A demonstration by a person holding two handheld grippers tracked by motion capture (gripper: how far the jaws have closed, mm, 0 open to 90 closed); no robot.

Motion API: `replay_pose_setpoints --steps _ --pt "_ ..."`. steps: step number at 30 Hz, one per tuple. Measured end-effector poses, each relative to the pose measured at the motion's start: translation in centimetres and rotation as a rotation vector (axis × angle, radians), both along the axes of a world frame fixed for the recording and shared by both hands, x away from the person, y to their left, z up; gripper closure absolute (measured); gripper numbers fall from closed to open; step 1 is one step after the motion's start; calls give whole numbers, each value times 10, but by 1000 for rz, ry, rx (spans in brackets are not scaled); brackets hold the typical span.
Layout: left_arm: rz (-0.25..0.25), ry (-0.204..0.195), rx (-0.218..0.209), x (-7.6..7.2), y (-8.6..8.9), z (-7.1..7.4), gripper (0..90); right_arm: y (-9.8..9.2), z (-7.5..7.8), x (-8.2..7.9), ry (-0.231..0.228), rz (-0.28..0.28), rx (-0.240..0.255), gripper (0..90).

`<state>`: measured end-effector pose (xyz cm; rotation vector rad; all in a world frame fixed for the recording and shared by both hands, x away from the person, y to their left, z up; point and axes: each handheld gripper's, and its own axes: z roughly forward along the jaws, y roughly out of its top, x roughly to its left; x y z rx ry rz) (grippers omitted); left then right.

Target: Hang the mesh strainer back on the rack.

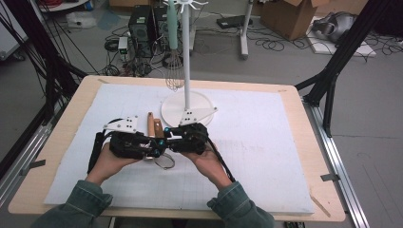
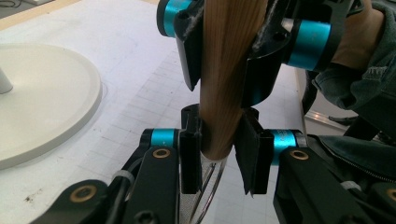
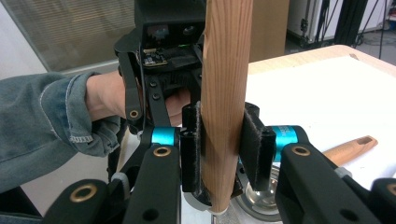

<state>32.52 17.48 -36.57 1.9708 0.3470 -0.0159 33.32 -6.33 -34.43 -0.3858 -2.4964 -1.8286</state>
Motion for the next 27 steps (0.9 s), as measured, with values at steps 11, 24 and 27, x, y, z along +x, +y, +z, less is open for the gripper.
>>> replay_pose_setpoints --steps 11,24,27 --pt "29 -20 9 -9 8 -2 561 -8 3 3 4 36 7 723" --pt "118 -48 33 -18 30 -5 386 -42 17 18 28 14 -13 723" --pt "163 -53 40 -19 34 -7 348 -50 25 23 27 6 -24 723"
